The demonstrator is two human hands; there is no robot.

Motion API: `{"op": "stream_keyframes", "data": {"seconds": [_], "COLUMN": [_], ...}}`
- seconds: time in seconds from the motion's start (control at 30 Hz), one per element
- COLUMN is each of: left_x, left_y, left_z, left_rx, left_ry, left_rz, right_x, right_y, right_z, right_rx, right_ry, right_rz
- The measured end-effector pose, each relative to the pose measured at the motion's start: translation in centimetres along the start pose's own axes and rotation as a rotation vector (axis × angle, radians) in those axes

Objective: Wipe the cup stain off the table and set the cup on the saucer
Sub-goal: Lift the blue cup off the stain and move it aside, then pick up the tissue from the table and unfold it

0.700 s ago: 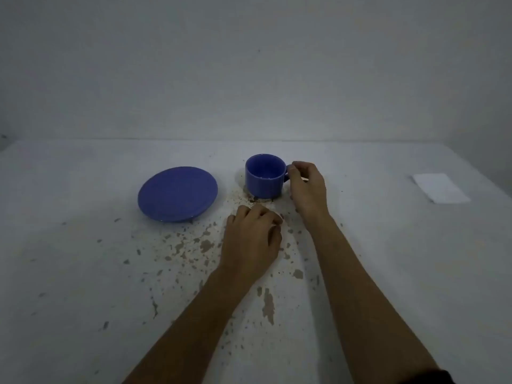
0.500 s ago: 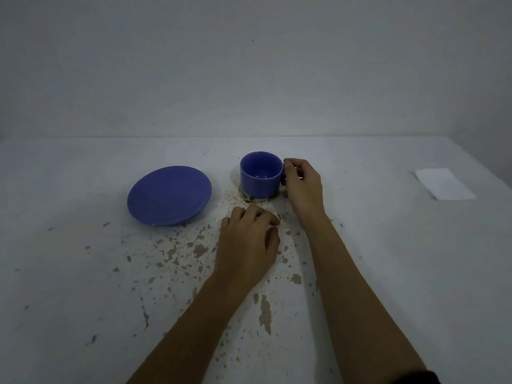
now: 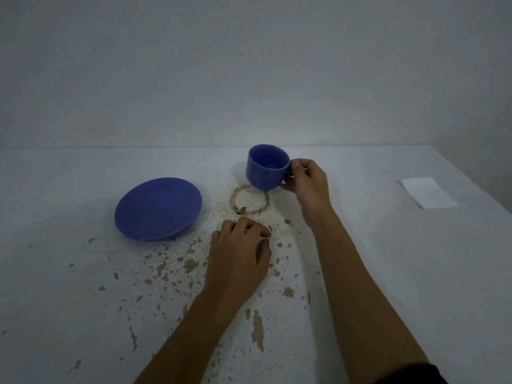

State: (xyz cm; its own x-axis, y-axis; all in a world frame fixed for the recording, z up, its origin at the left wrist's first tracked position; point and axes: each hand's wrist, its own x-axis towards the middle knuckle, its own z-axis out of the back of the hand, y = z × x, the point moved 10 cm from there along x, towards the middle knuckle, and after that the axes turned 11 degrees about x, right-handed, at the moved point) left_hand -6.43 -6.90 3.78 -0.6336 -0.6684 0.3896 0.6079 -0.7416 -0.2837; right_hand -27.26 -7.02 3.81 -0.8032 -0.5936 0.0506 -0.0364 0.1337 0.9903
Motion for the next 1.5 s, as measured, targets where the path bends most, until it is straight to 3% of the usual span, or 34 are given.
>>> {"op": "stream_keyframes", "data": {"seconds": [0.3,0.43,0.93,1.07,1.2,1.5], "left_x": [-0.1,0.2,0.1,0.1,1.6,4.7], "left_y": [-0.1,0.0,-0.4,-1.5,-6.1,-18.1], "left_z": [0.0,-0.1,0.0,0.4,-0.4,-6.6], "left_rx": [-0.017,-0.011,0.001,0.024,-0.027,-0.142], "left_ry": [-0.004,-0.005,0.012,0.006,0.035,0.162], "left_rz": [-0.007,-0.006,-0.031,-0.054,-0.134,-0.273], "right_x": [5.4,6.7,5.9,3.6,-1.0,-7.8], "right_y": [1.7,1.7,0.5,1.7,2.6,3.3], "right_z": [7.4,9.7,11.0,11.3,12.9,19.3], "right_rx": [0.009,-0.013,-0.065,-0.192,-0.279,-0.393], "right_ry": [-0.364,-0.443,-0.457,-0.452,-0.496,-0.391], "right_rz": [-0.034,-0.056,-0.074,0.025,0.117,0.199]}}
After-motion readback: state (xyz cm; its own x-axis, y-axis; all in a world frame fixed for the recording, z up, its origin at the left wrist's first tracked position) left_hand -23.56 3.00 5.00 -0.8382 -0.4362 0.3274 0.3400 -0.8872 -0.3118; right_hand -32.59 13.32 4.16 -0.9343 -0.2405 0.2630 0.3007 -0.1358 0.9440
